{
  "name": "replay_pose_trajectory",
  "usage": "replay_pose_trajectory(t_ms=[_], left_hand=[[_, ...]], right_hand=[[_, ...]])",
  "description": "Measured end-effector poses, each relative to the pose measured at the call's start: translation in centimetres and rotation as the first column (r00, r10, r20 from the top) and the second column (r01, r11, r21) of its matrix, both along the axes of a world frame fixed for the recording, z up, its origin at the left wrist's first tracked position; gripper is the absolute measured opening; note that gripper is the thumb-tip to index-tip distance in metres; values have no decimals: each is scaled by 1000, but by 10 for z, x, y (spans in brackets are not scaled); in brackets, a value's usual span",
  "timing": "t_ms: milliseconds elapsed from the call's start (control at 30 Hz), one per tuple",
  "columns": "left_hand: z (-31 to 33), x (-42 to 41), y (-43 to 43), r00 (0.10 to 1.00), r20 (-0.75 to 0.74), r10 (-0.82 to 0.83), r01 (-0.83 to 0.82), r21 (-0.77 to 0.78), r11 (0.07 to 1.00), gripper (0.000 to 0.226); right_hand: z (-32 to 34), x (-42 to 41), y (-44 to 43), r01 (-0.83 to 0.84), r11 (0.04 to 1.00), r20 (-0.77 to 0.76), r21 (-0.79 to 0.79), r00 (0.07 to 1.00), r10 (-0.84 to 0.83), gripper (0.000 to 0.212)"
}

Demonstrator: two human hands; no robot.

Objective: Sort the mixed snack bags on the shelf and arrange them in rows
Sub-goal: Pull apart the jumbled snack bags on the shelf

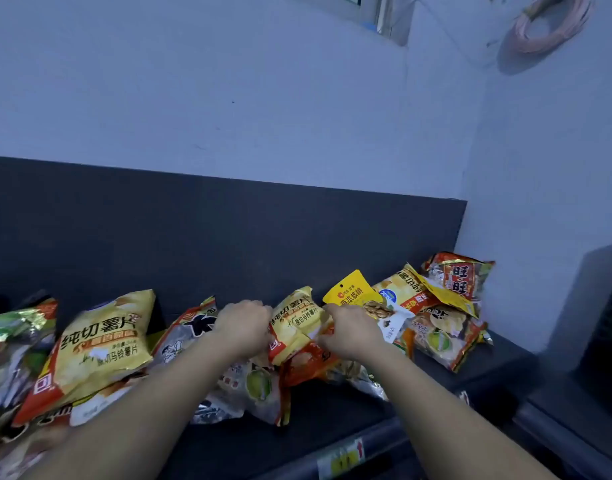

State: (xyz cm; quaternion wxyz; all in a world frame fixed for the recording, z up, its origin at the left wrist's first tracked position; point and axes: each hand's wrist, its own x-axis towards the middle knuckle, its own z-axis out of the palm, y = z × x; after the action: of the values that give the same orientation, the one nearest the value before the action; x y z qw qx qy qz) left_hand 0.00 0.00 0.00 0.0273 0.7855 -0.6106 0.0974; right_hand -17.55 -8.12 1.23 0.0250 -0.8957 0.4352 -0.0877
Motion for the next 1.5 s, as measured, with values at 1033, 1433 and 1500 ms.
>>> replay_pose_trajectory(t_ms=[1033,1433,1500], left_hand=[[-30,11,-87,74,-983,-166,-576,-178,798,74],[-26,9,-44,288,-943,-167,-586,-311,748,81],[-26,7,-39,300,-940,-163,-590,-317,742,80]], right_hand=[[-45,-2,-133,-257,727,563,637,799,-211,49],[-58,10,-122,-7,810,282,586,939,-195,14],[-51,11,-120,-10,892,234,452,966,-108,22]])
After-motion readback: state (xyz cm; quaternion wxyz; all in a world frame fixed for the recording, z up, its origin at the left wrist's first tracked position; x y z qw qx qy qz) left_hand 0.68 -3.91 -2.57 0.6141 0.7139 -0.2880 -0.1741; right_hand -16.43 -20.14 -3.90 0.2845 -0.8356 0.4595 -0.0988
